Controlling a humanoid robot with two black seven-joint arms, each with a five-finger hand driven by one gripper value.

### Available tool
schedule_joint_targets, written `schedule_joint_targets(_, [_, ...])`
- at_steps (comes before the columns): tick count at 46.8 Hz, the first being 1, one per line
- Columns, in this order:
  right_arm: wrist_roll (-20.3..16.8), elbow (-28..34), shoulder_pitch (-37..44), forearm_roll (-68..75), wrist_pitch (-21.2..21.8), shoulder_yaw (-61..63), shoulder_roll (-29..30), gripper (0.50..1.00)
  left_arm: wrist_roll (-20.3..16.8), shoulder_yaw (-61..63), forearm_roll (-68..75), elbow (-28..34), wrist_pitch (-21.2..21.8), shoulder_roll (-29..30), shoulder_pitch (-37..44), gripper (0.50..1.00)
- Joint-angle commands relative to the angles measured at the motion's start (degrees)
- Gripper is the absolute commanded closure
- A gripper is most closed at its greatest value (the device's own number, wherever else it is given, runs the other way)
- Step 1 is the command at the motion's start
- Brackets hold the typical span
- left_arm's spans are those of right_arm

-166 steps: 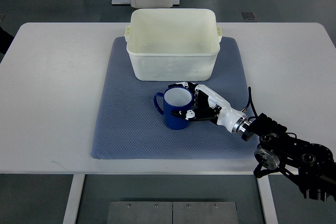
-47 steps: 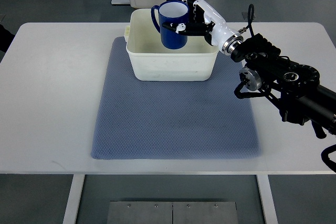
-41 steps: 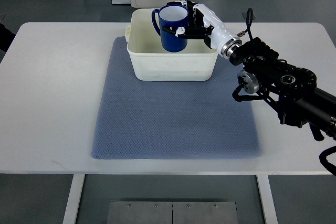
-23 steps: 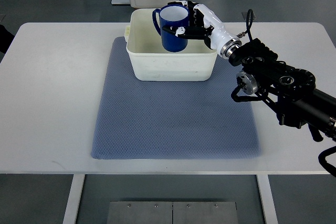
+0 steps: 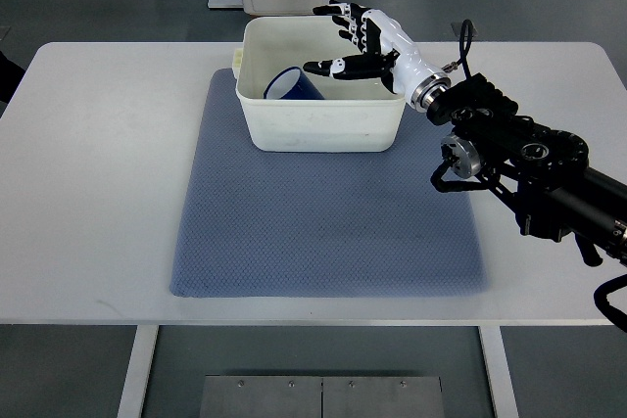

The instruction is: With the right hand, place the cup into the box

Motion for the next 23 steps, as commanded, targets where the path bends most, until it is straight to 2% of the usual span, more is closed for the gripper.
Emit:
schedule_joint_targets(1, [-0.1, 0.0, 0.3, -0.1, 0.0, 0.0, 0.0, 0.515, 0.0, 0.0, 0.0, 0.0, 0.0, 0.0, 0.0, 0.500])
schedule_joint_targets(10, [-0.2, 0.3, 1.0, 0.2, 0.0, 1.4, -1.0, 0.513, 0.0, 0.0, -0.1, 0.0, 0.0, 0.0, 0.0, 0.500])
schedule_joint_targets(23, [-0.3, 3.9, 0.2, 0.4, 0.9, 4.2, -8.9, 0.513, 0.0, 0.0, -0.1, 0.0, 0.0, 0.0, 0.0, 0.500])
